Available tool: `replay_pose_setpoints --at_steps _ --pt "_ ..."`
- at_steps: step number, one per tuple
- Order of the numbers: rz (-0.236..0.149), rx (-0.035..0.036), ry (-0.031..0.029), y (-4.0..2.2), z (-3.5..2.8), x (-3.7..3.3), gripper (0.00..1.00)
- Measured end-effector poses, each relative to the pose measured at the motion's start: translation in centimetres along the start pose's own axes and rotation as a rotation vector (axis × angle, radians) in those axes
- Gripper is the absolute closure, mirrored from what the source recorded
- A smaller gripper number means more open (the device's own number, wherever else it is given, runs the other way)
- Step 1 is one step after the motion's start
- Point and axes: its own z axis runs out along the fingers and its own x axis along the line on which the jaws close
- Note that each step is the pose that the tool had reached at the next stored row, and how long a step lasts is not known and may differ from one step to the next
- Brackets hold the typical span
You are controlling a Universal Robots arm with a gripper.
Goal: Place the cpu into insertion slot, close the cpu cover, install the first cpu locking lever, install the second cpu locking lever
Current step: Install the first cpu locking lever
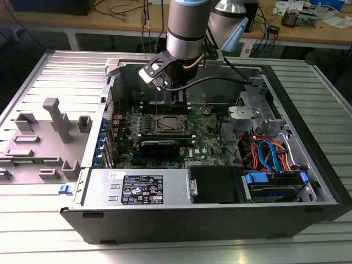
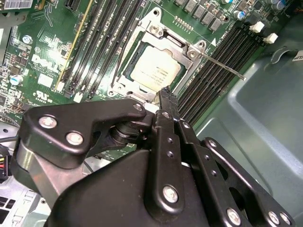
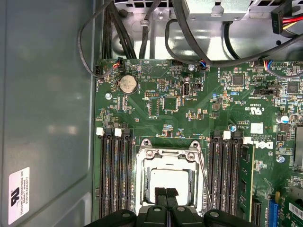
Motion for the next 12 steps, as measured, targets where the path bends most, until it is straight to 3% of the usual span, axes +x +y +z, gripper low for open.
replay_pose_setpoints --at_steps 4,8,12 --pt "-0.023 0.0016 -0.0009 0.00 0.00 0.00 0.89" --pt "-0.132 0.0087 -0.0046 0.00 0.00 0.00 0.89" --pt "-0.177 0.0117 -0.0063 -0.01 0.00 -0.01 0.89"
